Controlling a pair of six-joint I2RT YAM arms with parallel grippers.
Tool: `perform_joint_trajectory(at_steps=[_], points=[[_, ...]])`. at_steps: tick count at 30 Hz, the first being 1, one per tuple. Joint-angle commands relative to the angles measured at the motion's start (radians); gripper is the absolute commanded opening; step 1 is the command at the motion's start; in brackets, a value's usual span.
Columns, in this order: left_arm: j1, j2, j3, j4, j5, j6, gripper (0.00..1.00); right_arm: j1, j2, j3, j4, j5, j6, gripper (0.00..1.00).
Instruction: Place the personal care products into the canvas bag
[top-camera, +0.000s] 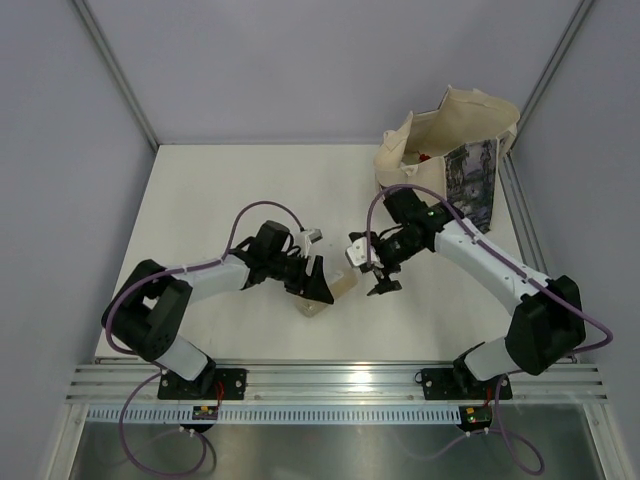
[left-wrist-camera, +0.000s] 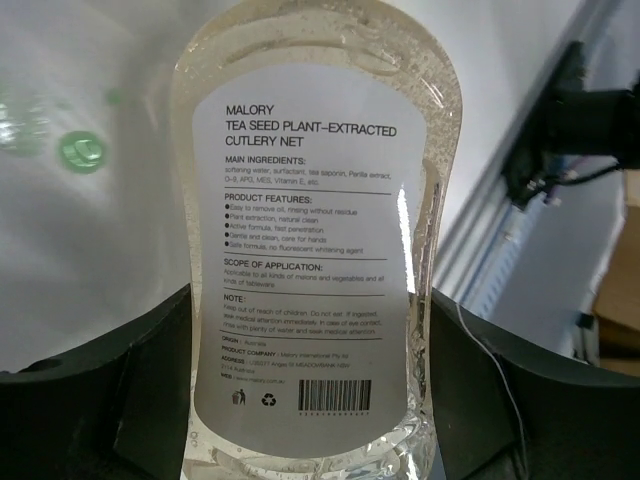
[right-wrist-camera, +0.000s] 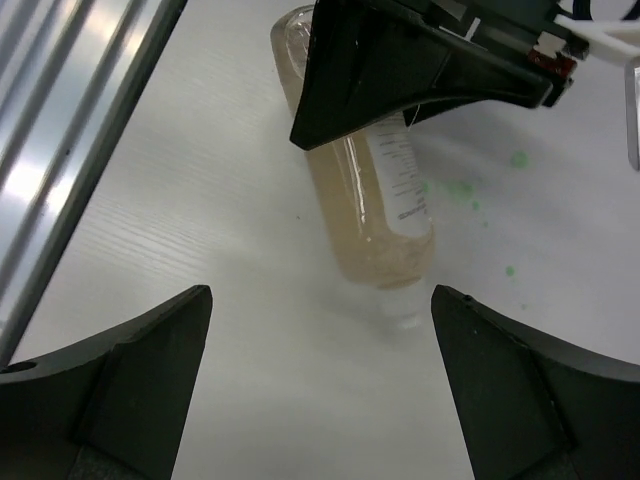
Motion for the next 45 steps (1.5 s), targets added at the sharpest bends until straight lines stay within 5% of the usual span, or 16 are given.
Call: perform_joint_trajectory(at_steps=[1, 11, 18, 22, 23, 26, 28, 29, 34, 37, 41, 45], points=[[0.005, -0.014, 0.045, 0.163, 0.272, -0.037, 0.0, 0.098, 0.019, -0.005, 0.172, 0.171, -0.066, 1.0], [0.052, 0.007, -0.004, 0.384, 0.358, -0.194, 0.0, 0.227, 0.102, -0.033, 0.218, 0.273, -0.042, 0.99], [0.057, 0.032, -0.034, 0.613, 0.423, -0.395, 0.02, 0.327, 0.159, -0.107, 0.523, 0.412, 0.234, 0.93], [0.078, 0.02, -0.037, 0.625, 0.415, -0.415, 0.2, 0.329, 0.174, -0.067, 0.574, 0.449, 0.313, 0.35], [0.088, 0.007, -0.041, 0.62, 0.409, -0.421, 0.38, 0.327, 0.171, -0.065, 0.563, 0.454, 0.304, 0.28], [0.149, -0.043, -0.061, 0.604, 0.392, -0.424, 0.57, 0.32, 0.136, -0.088, 0.553, 0.454, 0.29, 0.11], [0.213, -0.083, -0.073, 0.555, 0.372, -0.403, 0.94, 0.295, 0.119, -0.088, 0.539, 0.417, 0.319, 0.0], [0.238, -0.129, -0.073, 0.521, 0.36, -0.36, 0.99, 0.286, 0.099, -0.087, 0.526, 0.387, 0.337, 0.0], [0.37, -0.272, 0.005, 0.057, 0.231, -0.076, 0.99, 0.203, 0.035, -0.027, 0.458, 0.264, 0.483, 0.0], [0.393, -0.355, 0.078, -0.177, 0.04, 0.088, 0.99, 0.153, 0.012, 0.04, 0.412, 0.138, 0.61, 0.0], [0.393, -0.462, 0.111, -0.303, -0.3, 0.174, 0.99, 0.07, 0.01, 0.159, 0.446, -0.075, 0.95, 0.0], [0.393, -0.598, 0.059, -0.291, -0.435, 0.164, 0.99, 0.007, 0.035, 0.31, 0.543, -0.14, 1.371, 0.0]])
